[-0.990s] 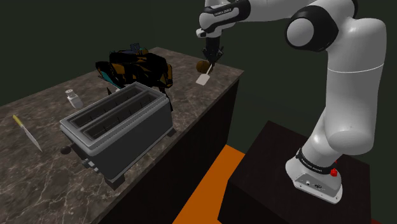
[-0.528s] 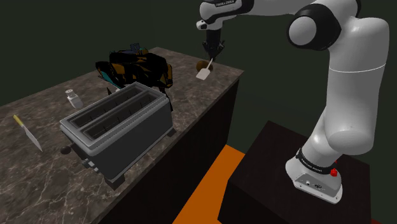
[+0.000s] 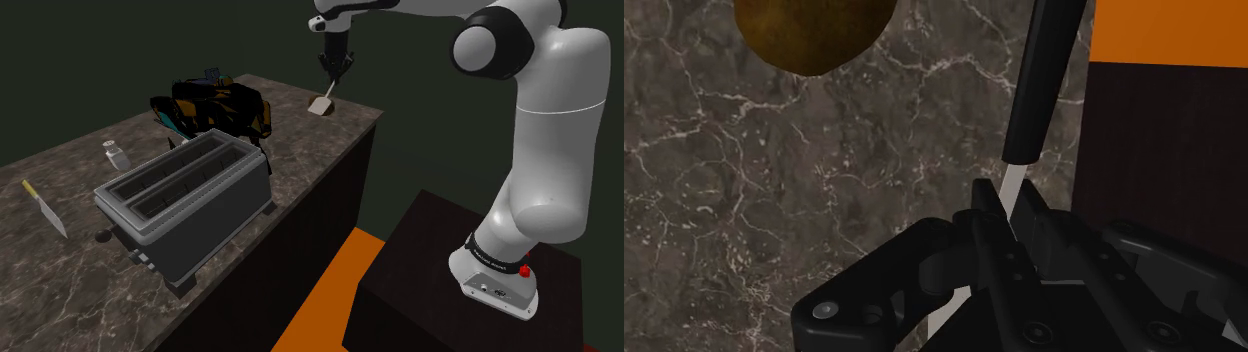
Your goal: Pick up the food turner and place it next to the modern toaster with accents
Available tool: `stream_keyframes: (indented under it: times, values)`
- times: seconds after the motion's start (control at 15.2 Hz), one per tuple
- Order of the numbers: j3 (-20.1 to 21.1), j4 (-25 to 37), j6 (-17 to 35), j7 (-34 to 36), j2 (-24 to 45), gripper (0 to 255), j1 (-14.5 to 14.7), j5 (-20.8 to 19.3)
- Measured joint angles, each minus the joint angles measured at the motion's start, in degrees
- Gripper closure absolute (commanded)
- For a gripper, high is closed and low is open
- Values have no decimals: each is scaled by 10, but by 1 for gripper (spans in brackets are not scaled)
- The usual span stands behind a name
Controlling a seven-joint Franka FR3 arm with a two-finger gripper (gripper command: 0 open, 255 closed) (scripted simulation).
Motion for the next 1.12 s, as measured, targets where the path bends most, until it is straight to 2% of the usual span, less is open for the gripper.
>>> stream_keyframes:
  times: [0.46, 0.99, 1.12]
  values:
    - [-1, 75, -61, -4, 14, 255, -11, 6]
    - [0, 189, -143, -7, 46, 255, -31, 19]
    - [1, 193, -150, -2, 44, 255, -27, 17]
